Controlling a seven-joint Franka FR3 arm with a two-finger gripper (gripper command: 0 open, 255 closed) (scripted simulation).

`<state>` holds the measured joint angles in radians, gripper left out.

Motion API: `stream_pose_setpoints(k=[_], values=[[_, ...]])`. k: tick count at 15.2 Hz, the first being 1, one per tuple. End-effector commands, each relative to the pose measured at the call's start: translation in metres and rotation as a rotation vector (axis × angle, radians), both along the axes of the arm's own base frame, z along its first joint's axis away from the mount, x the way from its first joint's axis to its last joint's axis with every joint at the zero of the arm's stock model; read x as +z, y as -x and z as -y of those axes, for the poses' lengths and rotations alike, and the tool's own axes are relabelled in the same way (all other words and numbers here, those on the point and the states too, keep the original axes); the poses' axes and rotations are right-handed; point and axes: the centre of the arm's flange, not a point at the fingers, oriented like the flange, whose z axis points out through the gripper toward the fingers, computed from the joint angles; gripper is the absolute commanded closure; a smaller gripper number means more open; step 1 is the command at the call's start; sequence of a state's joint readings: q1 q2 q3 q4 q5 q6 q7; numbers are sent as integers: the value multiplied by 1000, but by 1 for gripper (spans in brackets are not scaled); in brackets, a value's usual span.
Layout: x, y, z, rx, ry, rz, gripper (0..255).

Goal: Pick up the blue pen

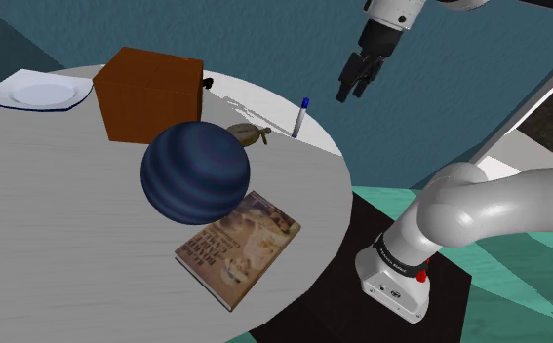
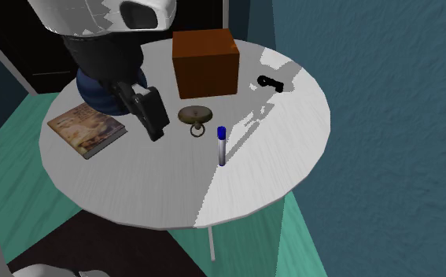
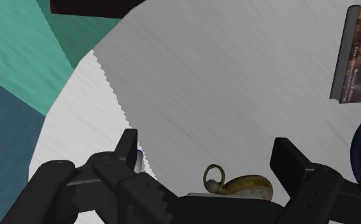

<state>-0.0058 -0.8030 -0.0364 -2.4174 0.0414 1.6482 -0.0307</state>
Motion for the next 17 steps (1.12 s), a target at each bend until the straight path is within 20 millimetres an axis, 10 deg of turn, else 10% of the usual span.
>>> stream_pose_setpoints(k=[1,13,17], values=[[0,0,0,0,0,0,0],[-63,-139,48,-34,57,-33,0],[-80,-143,49,-35,59,-34,0]])
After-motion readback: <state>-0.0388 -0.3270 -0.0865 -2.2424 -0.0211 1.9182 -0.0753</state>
